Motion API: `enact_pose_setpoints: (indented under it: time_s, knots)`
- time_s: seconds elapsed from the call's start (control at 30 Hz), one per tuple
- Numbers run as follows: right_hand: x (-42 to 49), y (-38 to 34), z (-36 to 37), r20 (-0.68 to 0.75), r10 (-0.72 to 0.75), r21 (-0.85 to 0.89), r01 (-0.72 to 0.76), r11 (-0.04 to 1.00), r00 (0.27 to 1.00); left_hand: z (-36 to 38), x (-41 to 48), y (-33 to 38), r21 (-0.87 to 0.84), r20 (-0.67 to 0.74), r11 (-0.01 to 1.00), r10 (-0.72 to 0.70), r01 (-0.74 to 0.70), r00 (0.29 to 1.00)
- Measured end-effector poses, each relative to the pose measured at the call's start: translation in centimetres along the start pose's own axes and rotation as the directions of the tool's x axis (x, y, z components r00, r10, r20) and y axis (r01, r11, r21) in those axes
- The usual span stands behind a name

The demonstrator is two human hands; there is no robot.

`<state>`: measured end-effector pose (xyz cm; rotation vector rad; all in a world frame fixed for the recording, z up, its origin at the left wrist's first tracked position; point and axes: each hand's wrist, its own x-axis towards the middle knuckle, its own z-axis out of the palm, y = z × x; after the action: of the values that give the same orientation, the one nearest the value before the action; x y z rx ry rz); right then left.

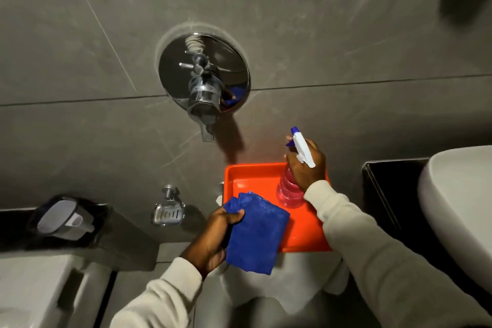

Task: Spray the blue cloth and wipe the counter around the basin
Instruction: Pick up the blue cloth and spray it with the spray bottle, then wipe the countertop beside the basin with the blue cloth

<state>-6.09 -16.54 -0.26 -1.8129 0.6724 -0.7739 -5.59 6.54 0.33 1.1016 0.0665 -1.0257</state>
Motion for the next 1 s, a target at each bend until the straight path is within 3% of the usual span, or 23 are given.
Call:
enact_pose_setpoints:
  time_s: [0.1,0.17,0.2,0.27,0.33,0.43,0.5,0.53,0.63,0.73,0.77,0.83,0.87,0.9,0.93,1.0]
  knots:
    - [-0.9,0.1,-0.7,0.079,-0.01,-0.031,0.012,0.999,0.997,0.2,0.0,0.1,-0.022,0.06,1.0,-0.01,0.012,0.998]
    - [-2.7,0.4,-1.9,0.067,0.123,0.012,-0.124,0.992,0.99,1.2,0.4,-0.1,-0.03,0.054,0.999,-0.013,0.014,0.998]
    - [-4.3,0.3,-3.0,0.007,0.251,0.128,-0.25,0.96,0.968,2.0,0.6,-0.5,-0.017,0.056,1.0,-0.018,0.019,0.998]
    - [-8.2,0.7,-5.2,-0.006,0.491,0.449,-0.436,0.78,0.871,4.4,1.0,-1.9,0.011,0.096,0.999,-0.033,0.032,0.995]
    - [-12.7,0.8,-7.1,0.141,0.58,0.621,-0.528,0.579,0.802,6.8,1.3,-3.7,0.072,0.138,0.996,-0.058,0.049,0.989]
    - [-19.2,2.1,-11.4,0.221,0.597,0.857,-0.446,0.259,0.771,12.5,0.9,-8.1,0.278,0.233,0.958,-0.146,0.078,0.962]
    - [-22.0,2.4,-13.9,0.196,0.653,0.922,-0.365,0.132,0.732,15.8,0.8,-10.8,0.526,0.255,0.847,-0.077,-0.072,0.964]
    - [-23.0,2.5,-15.6,0.141,0.706,0.941,-0.315,0.122,0.694,17.6,0.7,-12.1,0.636,0.302,0.754,-0.045,-0.166,0.952]
    - [-24.8,3.5,-20.6,-0.032,0.798,0.95,-0.23,0.212,0.602,21.8,0.5,-14.3,0.752,0.45,0.57,-0.077,-0.331,0.89]
    - [-25.8,5.5,-26.9,-0.32,0.856,0.874,-0.22,0.432,0.407,25.2,0.8,-15.2,0.749,0.519,0.491,-0.017,-0.445,0.855]
    - [-25.9,6.2,-28.8,-0.427,0.838,0.812,-0.263,0.521,0.341,26.0,0.9,-15.2,0.725,0.581,0.433,0.032,-0.535,0.813]
    - [-25.5,7.8,-31.3,-0.623,0.729,0.62,-0.388,0.682,0.285,27.7,1.6,-15.4,0.622,0.736,0.236,0.15,-0.747,0.66]
    - [-25.2,8.4,-31.8,-0.697,0.644,0.494,-0.439,0.75,0.316,28.4,2.1,-15.5,0.555,0.807,0.107,0.171,-0.825,0.566]
    - [-24.9,9.5,-32.5,-0.737,0.547,0.34,-0.482,0.808,0.398,29.8,2.8,-16.3,0.505,0.854,-0.008,0.155,-0.863,0.497]
    - [-24.7,10.7,-32.5,-0.726,0.457,0.152,-0.528,0.836,0.514,31.1,3.3,-17.0,0.475,0.879,-0.102,0.11,-0.874,0.465]
    - [-24.8,12.8,-31.4,-0.579,0.376,-0.272,-0.606,0.748,0.724,33.2,4.2,-18.4,0.467,0.874,-0.254,-0.013,-0.847,0.486]
